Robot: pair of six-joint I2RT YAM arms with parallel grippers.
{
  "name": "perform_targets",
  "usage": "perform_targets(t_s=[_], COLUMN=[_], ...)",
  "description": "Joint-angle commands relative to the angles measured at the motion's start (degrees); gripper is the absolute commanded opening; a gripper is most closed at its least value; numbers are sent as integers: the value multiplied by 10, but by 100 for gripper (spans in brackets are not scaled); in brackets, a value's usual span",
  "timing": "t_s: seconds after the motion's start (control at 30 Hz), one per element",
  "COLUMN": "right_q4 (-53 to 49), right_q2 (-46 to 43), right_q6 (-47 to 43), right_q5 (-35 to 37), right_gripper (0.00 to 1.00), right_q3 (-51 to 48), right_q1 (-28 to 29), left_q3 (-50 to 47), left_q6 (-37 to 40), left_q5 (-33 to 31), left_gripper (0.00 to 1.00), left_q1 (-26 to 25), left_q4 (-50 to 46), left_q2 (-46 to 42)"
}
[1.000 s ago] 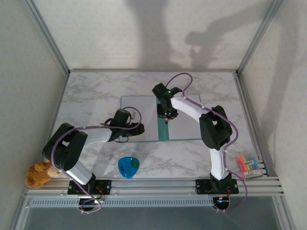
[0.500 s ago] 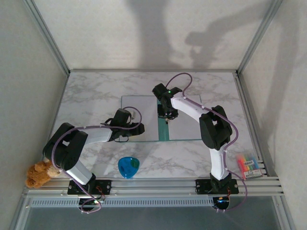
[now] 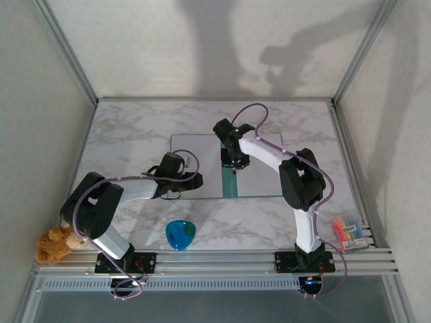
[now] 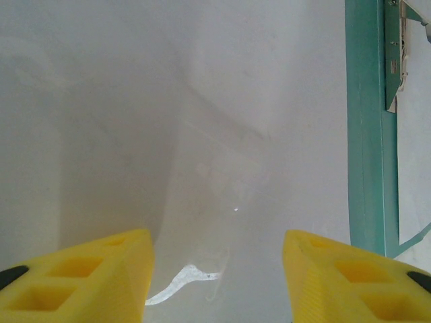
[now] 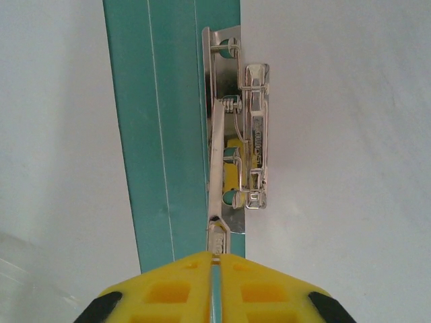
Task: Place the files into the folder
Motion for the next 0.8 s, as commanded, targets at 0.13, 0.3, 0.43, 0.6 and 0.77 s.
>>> perform_targets(t_s=[0.13,0.3,0.43,0.6,0.77], right_q4=[-30,-31,-32,-32,-34], right_q2=[18,23,25,23,26], right_q6=[-5,-7,-8,-8,-9], right_q5=[26,28,28,31,33], right_gripper=[12,13,12,12,11], right_q3=[-17,-19,-17,-15,-13], right_q1=[5,5,5,5,5], left_q3=[-18,-20,-21,-21,-23], left_q6=[6,6,6,6,5], left_q5=[-20,-20,-20,-20,-20], left_gripper=[55,55,55,55,55], left_q1=[-4,-3,-4,-4,-4], left_q4=[-61,-61,-60,-60,-60], left_q2=[36,34,33,34,32])
